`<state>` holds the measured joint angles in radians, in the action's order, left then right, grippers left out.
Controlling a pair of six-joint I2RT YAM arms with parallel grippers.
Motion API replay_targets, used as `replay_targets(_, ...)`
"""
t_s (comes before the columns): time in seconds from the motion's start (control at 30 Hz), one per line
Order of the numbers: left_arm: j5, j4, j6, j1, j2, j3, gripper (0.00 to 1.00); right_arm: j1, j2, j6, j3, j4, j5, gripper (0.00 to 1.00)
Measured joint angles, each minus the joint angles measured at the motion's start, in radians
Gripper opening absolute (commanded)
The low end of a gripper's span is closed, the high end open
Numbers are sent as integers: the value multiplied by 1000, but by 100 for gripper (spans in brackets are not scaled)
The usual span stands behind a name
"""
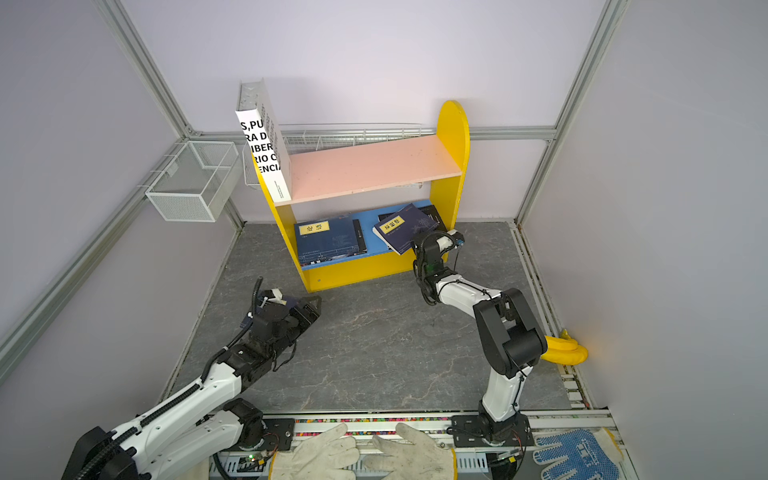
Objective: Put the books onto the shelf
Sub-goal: 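Lower the dark blue book beside the black book with the right gripper, then push the dark blue book upright against the black book with the right gripper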
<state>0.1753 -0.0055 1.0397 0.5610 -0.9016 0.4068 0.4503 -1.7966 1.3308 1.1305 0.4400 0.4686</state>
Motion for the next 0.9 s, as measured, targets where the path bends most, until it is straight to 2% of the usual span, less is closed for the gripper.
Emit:
replay_targets(0.13,0,0,4,0,21,-11,89,-11,14,-28,35,-132,-74,55)
replay_targets(0.33,0,0,6,0,29,-13,89,-37,34,-76,50,-230,-201,50)
replay_targets(0.53,0,0,6,0,32,-14,89,-53,9,-100,107,-249,-329,46)
replay_targets(0.77,4,-2,6,0,50,-24,89,-53,-20,-105,133,-274,-424,47)
replay_targets(0.9,4,-2,6,0,51,-24,89,-53,-22,-96,133,-286,-459,36)
